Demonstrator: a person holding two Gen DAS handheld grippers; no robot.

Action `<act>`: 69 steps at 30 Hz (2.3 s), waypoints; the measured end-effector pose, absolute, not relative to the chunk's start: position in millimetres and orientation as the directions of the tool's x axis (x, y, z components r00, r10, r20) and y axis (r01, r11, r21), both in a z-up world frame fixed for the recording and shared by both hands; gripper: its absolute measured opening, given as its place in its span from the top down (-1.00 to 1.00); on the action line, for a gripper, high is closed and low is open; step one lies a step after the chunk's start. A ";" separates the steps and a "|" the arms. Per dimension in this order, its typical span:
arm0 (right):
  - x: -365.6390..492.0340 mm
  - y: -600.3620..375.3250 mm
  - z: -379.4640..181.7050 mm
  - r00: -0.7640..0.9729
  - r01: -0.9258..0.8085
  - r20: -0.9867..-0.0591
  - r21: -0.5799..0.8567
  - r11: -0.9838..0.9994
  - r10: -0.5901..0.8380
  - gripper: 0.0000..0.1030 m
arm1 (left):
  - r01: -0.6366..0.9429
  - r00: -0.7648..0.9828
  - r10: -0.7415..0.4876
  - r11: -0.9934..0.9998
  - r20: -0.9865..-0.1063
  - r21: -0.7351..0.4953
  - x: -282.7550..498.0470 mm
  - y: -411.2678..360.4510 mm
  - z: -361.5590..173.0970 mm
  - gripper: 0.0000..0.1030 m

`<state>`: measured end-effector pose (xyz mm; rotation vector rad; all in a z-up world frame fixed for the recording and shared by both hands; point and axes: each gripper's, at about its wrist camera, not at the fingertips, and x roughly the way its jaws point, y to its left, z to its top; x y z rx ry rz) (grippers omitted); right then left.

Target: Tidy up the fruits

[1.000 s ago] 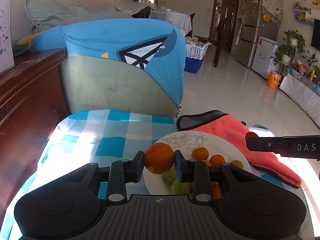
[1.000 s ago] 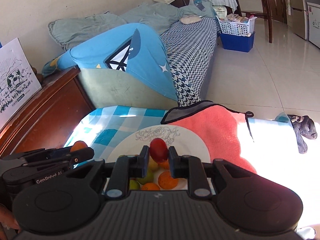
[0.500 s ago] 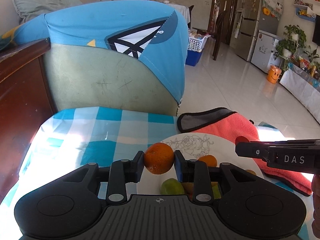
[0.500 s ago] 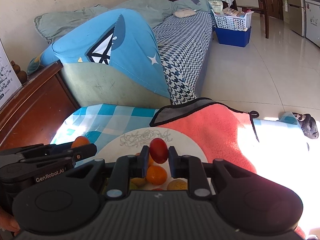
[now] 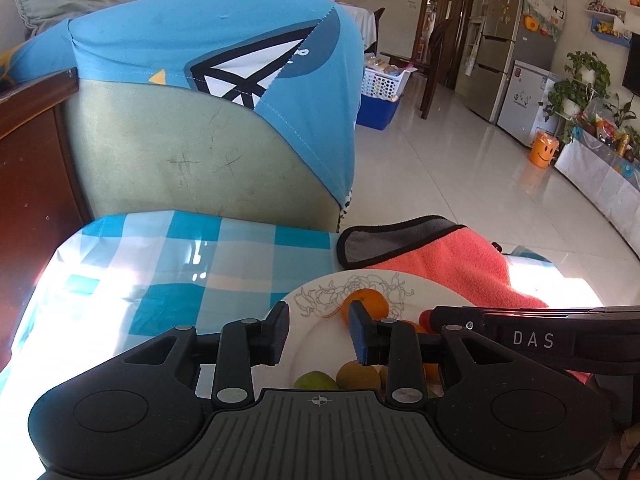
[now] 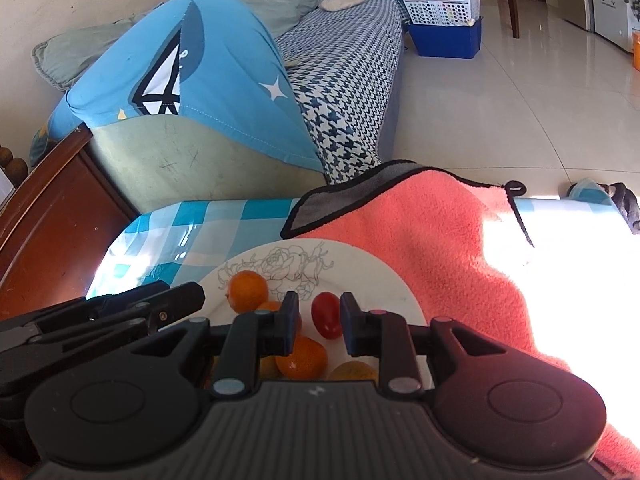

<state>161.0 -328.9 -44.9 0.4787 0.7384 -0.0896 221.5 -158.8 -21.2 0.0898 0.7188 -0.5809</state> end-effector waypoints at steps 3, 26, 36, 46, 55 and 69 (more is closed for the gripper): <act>160.1 -326.9 -40.0 0.743 0.235 -0.664 0.384 0.893 0.090 0.47 | 0.522 0.614 -0.466 0.845 -0.637 -0.114 216.5 -154.4 -14.8 0.28; 88.9 -288.4 10.3 0.696 0.228 -0.718 0.211 0.950 -0.007 -0.74 | 0.481 0.643 -0.292 0.873 -0.708 0.078 123.4 -112.9 22.9 -0.81; 62.6 -286.8 8.1 0.616 0.288 -0.785 0.137 0.948 -0.073 -0.86 | 0.470 0.608 -0.256 0.879 -0.752 0.081 106.2 -112.3 19.3 -0.86; 73.6 -284.7 -2.9 0.565 0.306 -0.819 0.099 0.947 -0.097 -0.91 | 0.414 0.586 -0.191 0.906 -0.788 0.089 122.4 -115.6 8.2 -0.86; 83.9 -282.8 -10.0 0.539 0.322 -0.832 0.057 0.945 -0.133 -0.92 | 0.401 0.584 -0.188 0.913 -0.790 0.080 131.2 -119.5 8.2 -0.86; 90.8 -277.0 -16.3 0.524 0.328 -0.838 0.036 0.944 -0.150 -0.92 | 0.360 0.585 -0.130 0.926 -0.800 0.113 140.9 -122.0 1.7 -0.86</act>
